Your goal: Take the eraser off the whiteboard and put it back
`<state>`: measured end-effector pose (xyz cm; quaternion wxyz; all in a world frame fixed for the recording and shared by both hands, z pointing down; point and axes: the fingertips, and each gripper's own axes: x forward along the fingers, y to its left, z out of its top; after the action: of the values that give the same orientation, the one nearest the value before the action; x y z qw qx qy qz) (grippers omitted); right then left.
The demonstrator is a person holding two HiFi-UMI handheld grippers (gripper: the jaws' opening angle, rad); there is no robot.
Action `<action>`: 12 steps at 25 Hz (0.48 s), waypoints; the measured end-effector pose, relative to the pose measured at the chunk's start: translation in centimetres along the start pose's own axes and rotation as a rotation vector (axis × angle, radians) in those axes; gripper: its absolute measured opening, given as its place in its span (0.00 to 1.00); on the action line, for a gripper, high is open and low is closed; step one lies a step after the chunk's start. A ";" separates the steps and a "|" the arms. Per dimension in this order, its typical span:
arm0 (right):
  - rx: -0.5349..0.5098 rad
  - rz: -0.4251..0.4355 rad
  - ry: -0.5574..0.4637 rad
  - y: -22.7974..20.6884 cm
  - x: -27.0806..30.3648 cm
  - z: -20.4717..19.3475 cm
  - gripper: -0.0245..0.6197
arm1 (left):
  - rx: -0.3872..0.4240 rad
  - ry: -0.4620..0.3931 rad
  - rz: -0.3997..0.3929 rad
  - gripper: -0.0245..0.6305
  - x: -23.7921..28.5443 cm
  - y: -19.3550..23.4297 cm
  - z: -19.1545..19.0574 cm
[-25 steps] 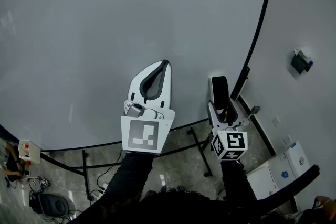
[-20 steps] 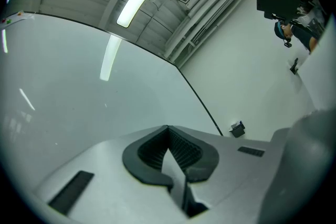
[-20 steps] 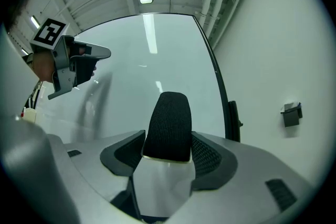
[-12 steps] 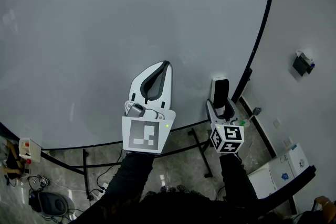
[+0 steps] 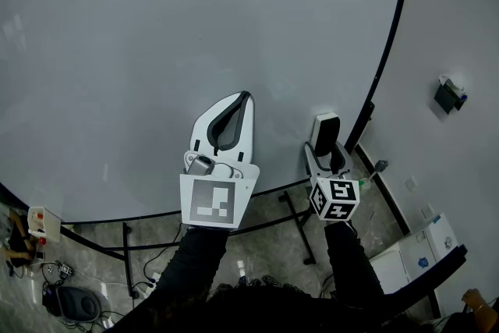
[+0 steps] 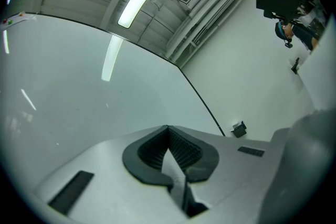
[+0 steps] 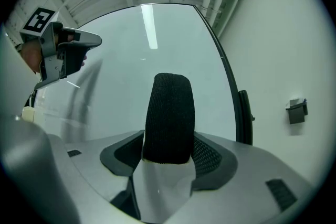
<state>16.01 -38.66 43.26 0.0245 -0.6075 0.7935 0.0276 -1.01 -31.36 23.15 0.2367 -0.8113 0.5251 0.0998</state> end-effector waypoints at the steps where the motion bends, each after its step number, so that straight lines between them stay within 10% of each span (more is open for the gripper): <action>1: -0.001 0.002 0.001 0.1 0.1 0.0 0.47 | 0.001 0.001 0.001 0.05 0.0 0.1 0.0; 12: 0.005 0.009 0.012 0.3 0.7 -0.1 0.47 | 0.003 0.002 -0.001 0.05 -0.1 0.3 0.1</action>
<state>15.57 -39.23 43.28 0.0212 -0.6039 0.7964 0.0219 -1.28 -31.31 23.06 0.2375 -0.8114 0.5249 0.0982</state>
